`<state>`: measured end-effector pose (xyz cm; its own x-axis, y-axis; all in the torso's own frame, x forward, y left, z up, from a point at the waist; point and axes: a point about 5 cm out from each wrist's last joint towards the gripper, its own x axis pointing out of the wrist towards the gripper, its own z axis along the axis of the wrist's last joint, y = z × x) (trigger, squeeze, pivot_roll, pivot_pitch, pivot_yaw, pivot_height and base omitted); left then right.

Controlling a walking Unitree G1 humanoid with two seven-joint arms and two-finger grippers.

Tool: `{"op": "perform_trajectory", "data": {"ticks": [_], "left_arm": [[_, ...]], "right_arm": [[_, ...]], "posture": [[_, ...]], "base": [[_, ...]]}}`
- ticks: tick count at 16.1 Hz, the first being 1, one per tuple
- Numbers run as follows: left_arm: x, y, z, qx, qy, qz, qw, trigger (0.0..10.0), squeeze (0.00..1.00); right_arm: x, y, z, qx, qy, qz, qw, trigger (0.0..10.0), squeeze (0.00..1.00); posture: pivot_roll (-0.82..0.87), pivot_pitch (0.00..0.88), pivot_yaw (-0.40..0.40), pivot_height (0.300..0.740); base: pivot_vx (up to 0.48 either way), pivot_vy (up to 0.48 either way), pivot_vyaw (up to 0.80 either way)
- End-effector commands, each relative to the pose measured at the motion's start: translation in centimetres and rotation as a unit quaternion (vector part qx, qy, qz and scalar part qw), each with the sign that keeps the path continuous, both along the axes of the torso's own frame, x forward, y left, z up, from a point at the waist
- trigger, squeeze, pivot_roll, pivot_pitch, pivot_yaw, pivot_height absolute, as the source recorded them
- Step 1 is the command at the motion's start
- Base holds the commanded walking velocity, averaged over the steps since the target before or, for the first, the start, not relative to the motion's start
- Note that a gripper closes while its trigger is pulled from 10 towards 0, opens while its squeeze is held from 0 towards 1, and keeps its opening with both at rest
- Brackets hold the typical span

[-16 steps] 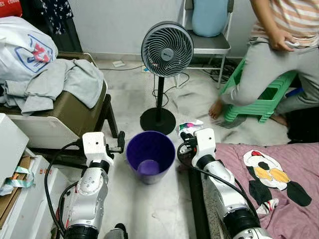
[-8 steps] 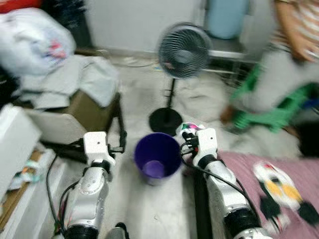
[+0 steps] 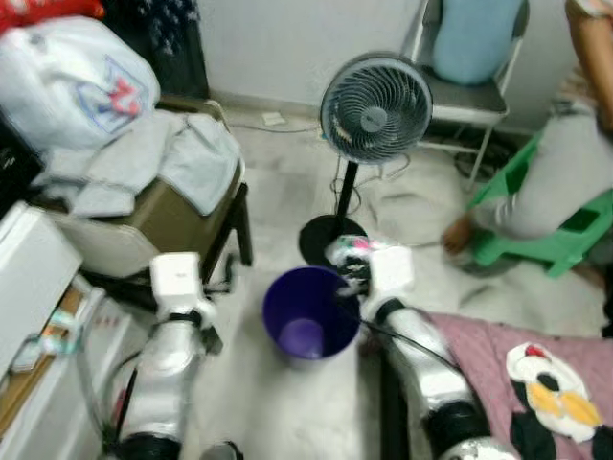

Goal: Clean up the room

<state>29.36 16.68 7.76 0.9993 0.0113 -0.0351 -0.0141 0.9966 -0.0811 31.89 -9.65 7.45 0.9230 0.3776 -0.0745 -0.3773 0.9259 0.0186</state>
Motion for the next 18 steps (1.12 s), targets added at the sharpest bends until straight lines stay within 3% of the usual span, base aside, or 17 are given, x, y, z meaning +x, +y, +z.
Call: {"op": "perform_trajectory", "data": {"ticks": [1,15,18], "left_arm": [[0.02,-1.14,-0.08,-0.007,0.002,-0.015,1.000,10.0,0.00],[0.21,-1.18,-0.11,-0.010,0.003,-0.018,1.000,10.0,0.00],[0.24,-1.09,-0.41,-0.010,0.013,-0.016,1.000,10.0,0.00]], "right_arm": [[-0.03,-1.57,-0.26,-0.010,0.004,-0.019,1.000,10.0,0.00],[0.14,-1.52,-0.19,-0.012,0.003,-0.018,1.000,10.0,0.00],[0.23,-1.67,0.06,0.001,-0.006,-0.026,1.000,10.0,0.00]], "posture": [[-0.02,0.149,-0.058,0.740],[-0.02,0.144,-0.058,0.740],[-0.02,0.137,-0.057,0.740]], "base": [[0.000,0.000,0.00],[0.250,0.000,0.06],[0.000,0.000,0.00]]}}
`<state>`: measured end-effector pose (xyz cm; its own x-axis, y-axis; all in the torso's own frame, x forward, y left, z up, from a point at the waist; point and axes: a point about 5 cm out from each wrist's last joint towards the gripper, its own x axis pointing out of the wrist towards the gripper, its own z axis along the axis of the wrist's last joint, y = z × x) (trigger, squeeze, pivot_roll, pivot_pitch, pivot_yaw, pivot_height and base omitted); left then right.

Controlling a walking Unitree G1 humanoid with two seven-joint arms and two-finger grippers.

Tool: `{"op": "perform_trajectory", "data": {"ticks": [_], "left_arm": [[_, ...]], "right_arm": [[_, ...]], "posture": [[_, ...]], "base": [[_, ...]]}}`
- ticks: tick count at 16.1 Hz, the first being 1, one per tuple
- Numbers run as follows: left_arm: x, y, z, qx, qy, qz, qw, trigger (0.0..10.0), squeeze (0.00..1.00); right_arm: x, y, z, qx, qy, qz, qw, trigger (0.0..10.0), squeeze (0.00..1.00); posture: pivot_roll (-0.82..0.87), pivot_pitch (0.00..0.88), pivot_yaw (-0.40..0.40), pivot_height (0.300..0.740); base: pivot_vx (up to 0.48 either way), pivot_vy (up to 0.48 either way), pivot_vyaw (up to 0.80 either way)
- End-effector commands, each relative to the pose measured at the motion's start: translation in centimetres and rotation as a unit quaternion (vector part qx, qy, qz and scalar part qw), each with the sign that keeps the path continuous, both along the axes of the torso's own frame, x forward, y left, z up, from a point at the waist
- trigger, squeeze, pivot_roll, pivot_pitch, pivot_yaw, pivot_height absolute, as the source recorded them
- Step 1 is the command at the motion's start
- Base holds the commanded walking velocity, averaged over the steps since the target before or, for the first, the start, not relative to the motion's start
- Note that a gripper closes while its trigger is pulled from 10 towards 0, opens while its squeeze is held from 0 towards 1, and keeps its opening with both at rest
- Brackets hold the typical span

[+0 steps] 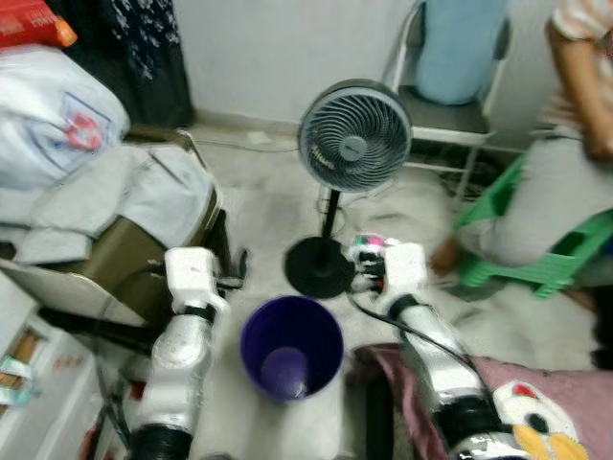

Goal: Clean up the room

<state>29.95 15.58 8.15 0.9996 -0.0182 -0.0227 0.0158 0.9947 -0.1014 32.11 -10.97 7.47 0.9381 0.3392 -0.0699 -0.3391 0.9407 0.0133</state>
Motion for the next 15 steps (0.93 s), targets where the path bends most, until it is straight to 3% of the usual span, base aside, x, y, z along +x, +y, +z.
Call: {"op": "perform_trajectory", "data": {"ticks": [1,3,7,8,15], "left_arm": [[-0.3,0.0,-0.8,-0.002,0.018,0.000,1.000,10.0,0.00],[-0.3,0.0,-0.7,0.001,0.016,-0.001,1.000,10.0,0.00],[-0.4,-0.1,-0.8,0.008,0.018,-0.039,0.999,10.0,0.00],[-0.4,-0.2,-0.8,-0.010,0.018,-0.057,0.998,10.0,0.00],[-0.8,1.6,-0.3,0.057,-0.002,-0.056,0.997,10.0,0.00]], "right_arm": [[0.0,-0.3,0.0,0.000,-0.003,-0.004,1.000,10.0,0.00],[-0.1,0.0,0.2,-0.011,-0.012,0.011,1.000,10.0,0.00],[0.0,0.5,0.5,-0.009,-0.023,0.010,1.000,10.0,0.00],[0.1,0.6,0.7,-0.008,-0.027,0.010,1.000,10.0,0.00],[0.6,-1.0,0.2,-0.024,-0.007,-0.065,0.998,10.0,0.00]], "posture": [[-0.02,0.136,-0.056,0.740],[-0.02,0.134,-0.056,0.740],[-0.02,0.122,-0.047,0.740],[-0.02,0.122,-0.047,0.740],[0.00,0.129,-0.042,0.740]], "base": [[0.000,0.000,0.00],[0.000,0.000,0.00],[0.000,0.000,0.80],[0.000,0.000,0.77],[0.000,0.000,0.00]]}}
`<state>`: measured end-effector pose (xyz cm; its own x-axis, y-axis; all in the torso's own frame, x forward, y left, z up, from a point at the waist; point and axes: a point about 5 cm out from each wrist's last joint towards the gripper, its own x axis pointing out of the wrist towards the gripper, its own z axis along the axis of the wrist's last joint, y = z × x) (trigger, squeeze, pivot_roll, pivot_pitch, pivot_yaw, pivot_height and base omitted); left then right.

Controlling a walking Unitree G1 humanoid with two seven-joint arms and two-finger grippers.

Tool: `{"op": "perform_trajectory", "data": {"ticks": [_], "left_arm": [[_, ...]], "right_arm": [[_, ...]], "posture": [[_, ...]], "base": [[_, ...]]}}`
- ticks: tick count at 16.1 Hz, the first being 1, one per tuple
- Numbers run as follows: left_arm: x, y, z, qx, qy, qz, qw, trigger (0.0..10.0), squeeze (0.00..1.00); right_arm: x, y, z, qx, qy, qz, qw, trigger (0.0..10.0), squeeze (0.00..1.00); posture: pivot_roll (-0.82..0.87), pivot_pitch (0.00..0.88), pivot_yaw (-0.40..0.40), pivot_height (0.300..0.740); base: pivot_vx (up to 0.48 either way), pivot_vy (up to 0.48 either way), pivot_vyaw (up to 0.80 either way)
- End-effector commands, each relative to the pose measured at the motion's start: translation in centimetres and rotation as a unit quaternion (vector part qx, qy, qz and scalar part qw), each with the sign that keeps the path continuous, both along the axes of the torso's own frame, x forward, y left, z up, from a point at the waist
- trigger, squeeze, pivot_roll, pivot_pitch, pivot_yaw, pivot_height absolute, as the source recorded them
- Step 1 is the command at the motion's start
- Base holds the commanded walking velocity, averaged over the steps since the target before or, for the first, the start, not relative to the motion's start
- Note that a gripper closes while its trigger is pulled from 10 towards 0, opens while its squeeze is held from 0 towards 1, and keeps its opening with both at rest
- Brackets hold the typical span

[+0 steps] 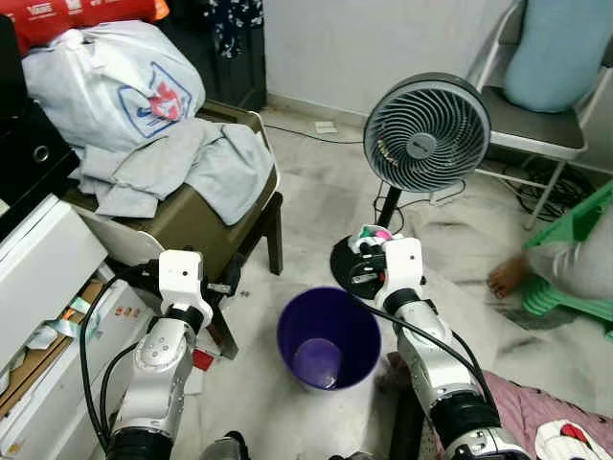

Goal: Clean up the room

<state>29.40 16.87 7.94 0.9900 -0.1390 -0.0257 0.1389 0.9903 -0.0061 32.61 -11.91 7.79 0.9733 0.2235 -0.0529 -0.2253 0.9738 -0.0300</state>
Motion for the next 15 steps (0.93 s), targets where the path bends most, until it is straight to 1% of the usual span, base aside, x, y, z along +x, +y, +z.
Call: {"op": "perform_trajectory", "data": {"ticks": [1,2,3,4,5,6,7,9,10,12,13,14,15], "left_arm": [[-0.5,0.1,0.1,0.013,-0.005,-0.019,1.000,10.0,0.00],[-0.9,-0.2,0.3,0.032,-0.015,-0.048,0.998,10.0,0.00],[-1.2,-0.2,0.5,0.052,-0.024,-0.059,0.997,10.0,0.00],[-1.5,-0.1,0.6,0.049,-0.025,-0.063,0.996,10.0,0.00],[-1.9,0.2,0.7,0.059,-0.027,-0.067,0.996,10.0,0.00],[-2.5,0.7,0.8,0.117,-0.030,-0.089,0.989,10.0,0.00],[-3.0,1.1,1.0,0.131,-0.033,-0.094,0.986,10.0,0.00],[-3.9,1.8,1.2,0.144,-0.030,-0.097,0.984,10.0,0.00],[-4.3,2.1,1.2,0.154,-0.026,-0.100,0.983,10.0,0.00],[-5.1,2.1,1.5,0.154,-0.022,-0.111,0.982,10.0,0.00],[-5.2,2.0,1.6,0.158,-0.022,-0.116,0.980,10.0,0.00],[-5.4,1.9,1.7,0.169,-0.024,-0.122,0.978,10.0,0.00],[-5.8,1.6,2.0,0.177,-0.025,-0.127,0.976,10.0,0.00]], "right_arm": [[0.2,-0.3,-0.2,-0.007,0.011,-0.018,1.000,10.0,0.00],[0.3,-0.7,-0.3,-0.015,0.013,-0.039,0.999,10.0,0.00],[0.4,-1.1,-0.5,-0.016,0.021,-0.061,0.998,10.0,0.00],[0.4,-1.2,-0.8,-0.018,0.037,-0.075,0.996,10.0,0.00],[0.4,-1.5,-1.2,-0.011,0.056,-0.095,0.994,10.0,0.00],[0.4,-1.7,-1.6,-0.012,0.074,-0.119,0.990,10.0,0.00],[0.3,-1.6,-1.7,-0.012,0.077,-0.125,0.989,10.0,0.00],[0.2,-1.1,-2.4,-0.036,0.105,-0.124,0.986,10.0,0.00],[0.2,-0.8,-2.9,-0.027,0.122,-0.123,0.985,10.0,0.00],[0.9,0.2,-2.6,-0.038,0.129,-0.108,0.985,10.0,0.00],[1.0,0.4,-2.6,-0.046,0.131,-0.107,0.985,10.0,0.00],[1.2,0.2,-2.7,-0.059,0.139,-0.119,0.981,10.0,0.00],[1.4,0.0,-2.8,-0.061,0.146,-0.134,0.978,10.0,0.00]], "posture": [[0.01,0.132,-0.045,0.740],[0.02,0.135,-0.044,0.740],[0.02,0.136,-0.041,0.740],[0.03,0.140,-0.034,0.740],[0.03,0.146,-0.026,0.740],[0.03,0.160,-0.017,0.740],[0.04,0.178,-0.012,0.740],[0.06,0.215,-0.003,0.740],[0.07,0.226,0.000,0.740],[0.10,0.255,0.013,0.740],[0.10,0.257,0.014,0.740],[0.11,0.267,0.017,0.740],[0.13,0.284,0.021,0.740]], "base": [[0.000,0.000,0.00],[0.000,0.000,0.00],[0.000,0.000,0.00],[0.000,0.000,0.00],[0.000,0.000,0.00],[0.000,0.000,0.00],[0.000,0.000,0.00],[0.000,0.000,0.00],[0.000,0.000,0.00],[0.000,0.000,0.00],[0.000,0.000,0.00],[0.000,0.000,0.00],[0.000,0.000,0.00]]}}
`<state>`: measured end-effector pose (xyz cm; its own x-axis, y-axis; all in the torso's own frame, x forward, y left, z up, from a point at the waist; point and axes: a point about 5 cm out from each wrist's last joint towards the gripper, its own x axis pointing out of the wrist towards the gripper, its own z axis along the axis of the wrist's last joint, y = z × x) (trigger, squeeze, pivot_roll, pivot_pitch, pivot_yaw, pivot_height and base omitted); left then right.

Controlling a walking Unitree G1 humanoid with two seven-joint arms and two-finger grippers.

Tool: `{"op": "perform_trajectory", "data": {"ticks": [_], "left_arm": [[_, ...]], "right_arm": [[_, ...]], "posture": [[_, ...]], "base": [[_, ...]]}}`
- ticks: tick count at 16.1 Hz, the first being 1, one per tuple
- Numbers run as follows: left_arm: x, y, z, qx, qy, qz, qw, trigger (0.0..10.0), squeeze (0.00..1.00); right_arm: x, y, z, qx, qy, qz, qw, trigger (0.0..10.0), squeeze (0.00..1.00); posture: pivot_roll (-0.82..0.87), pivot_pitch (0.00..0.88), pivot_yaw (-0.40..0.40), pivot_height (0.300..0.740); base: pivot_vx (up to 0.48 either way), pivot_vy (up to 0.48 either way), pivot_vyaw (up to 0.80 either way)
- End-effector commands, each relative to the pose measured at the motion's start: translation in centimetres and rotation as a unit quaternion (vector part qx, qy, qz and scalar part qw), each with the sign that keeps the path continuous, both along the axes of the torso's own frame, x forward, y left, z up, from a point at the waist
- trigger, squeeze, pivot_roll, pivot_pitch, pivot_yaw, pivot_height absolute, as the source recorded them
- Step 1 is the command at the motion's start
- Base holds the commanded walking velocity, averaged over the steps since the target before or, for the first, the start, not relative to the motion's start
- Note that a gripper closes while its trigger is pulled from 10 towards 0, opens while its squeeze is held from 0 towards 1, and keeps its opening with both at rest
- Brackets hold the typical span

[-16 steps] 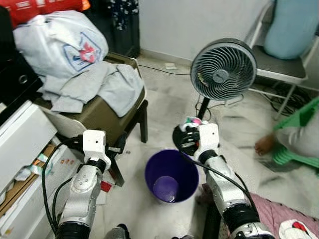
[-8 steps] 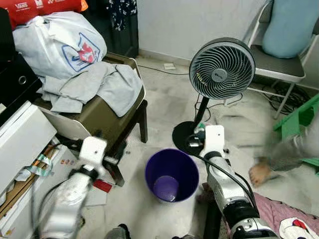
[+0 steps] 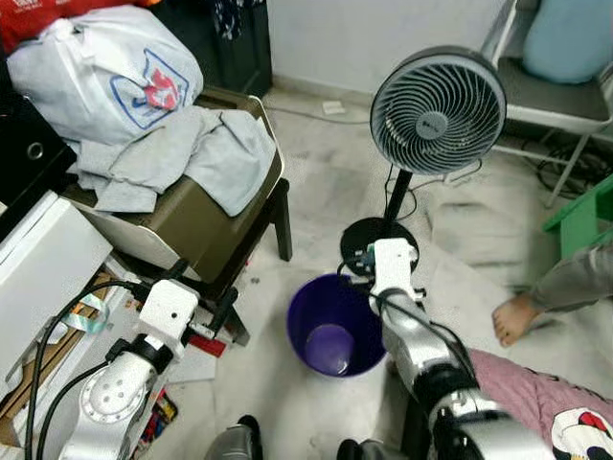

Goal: Clean up the room

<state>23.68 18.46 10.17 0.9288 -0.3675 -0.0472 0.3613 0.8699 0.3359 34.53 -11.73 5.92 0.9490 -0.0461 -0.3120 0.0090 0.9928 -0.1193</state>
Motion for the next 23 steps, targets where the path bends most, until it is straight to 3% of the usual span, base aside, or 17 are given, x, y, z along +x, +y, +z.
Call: {"op": "perform_trajectory", "data": {"ticks": [1,3,5,8,12,14,16,17,23], "left_arm": [[-0.8,-0.3,-0.1,0.011,0.010,-0.010,1.000,10.0,0.00],[-2.0,-1.3,-0.3,0.009,0.023,-0.027,0.999,10.0,0.00],[-2.2,-1.9,-0.2,0.017,0.022,-0.039,0.999,10.0,0.00],[-2.8,-1.8,0.2,-0.004,0.033,-0.034,0.999,10.0,0.00],[-3.2,-1.9,0.3,-0.011,0.042,-0.033,0.999,10.0,0.00],[-3.2,-2.0,0.4,-0.012,0.044,-0.030,0.998,10.0,0.00],[-3.2,-2.0,0.4,-0.012,0.047,-0.029,0.998,10.0,0.00],[-3.2,-2.0,0.3,-0.012,0.047,-0.028,0.998,10.0,0.00],[-2.5,-1.8,0.1,-0.005,0.046,-0.019,0.999,10.0,0.00]], "right_arm": [[-0.5,0.0,-1.0,0.002,0.024,-0.008,1.000,10.0,0.00],[-1.0,1.1,-1.7,-0.039,0.034,0.023,0.998,10.0,0.00],[-1.4,1.6,-2.3,-0.041,0.050,0.023,0.998,10.0,0.00],[-1.3,2.5,-2.2,-0.057,0.046,0.036,0.997,10.0,0.00],[-0.6,3.2,-0.9,-0.057,0.014,0.038,0.998,10.0,0.00],[0.1,2.7,0.2,-0.083,-0.017,0.034,0.996,10.0,0.00],[0.3,2.5,0.3,-0.072,-0.016,0.030,0.997,10.0,0.59],[0.3,2.4,0.2,-0.069,-0.013,0.028,0.997,10.0,1.00],[0.0,2.9,0.1,-0.097,-0.032,0.055,0.993,10.0,1.00]], "posture": [[0.14,0.302,0.031,0.740],[0.15,0.328,0.038,0.740],[0.16,0.341,0.040,0.740],[0.17,0.362,0.048,0.740],[0.17,0.372,0.048,0.740],[0.17,0.370,0.048,0.740],[0.16,0.368,0.047,0.740],[0.16,0.367,0.046,0.740],[0.17,0.345,0.050,0.740]], "base": [[0.000,0.000,0.00],[0.000,0.000,0.00],[0.000,0.000,0.00],[0.000,0.000,0.00],[0.000,0.000,0.00],[0.000,0.000,0.00],[0.000,0.000,0.00],[0.000,0.000,0.00],[0.000,0.000,0.00]]}}
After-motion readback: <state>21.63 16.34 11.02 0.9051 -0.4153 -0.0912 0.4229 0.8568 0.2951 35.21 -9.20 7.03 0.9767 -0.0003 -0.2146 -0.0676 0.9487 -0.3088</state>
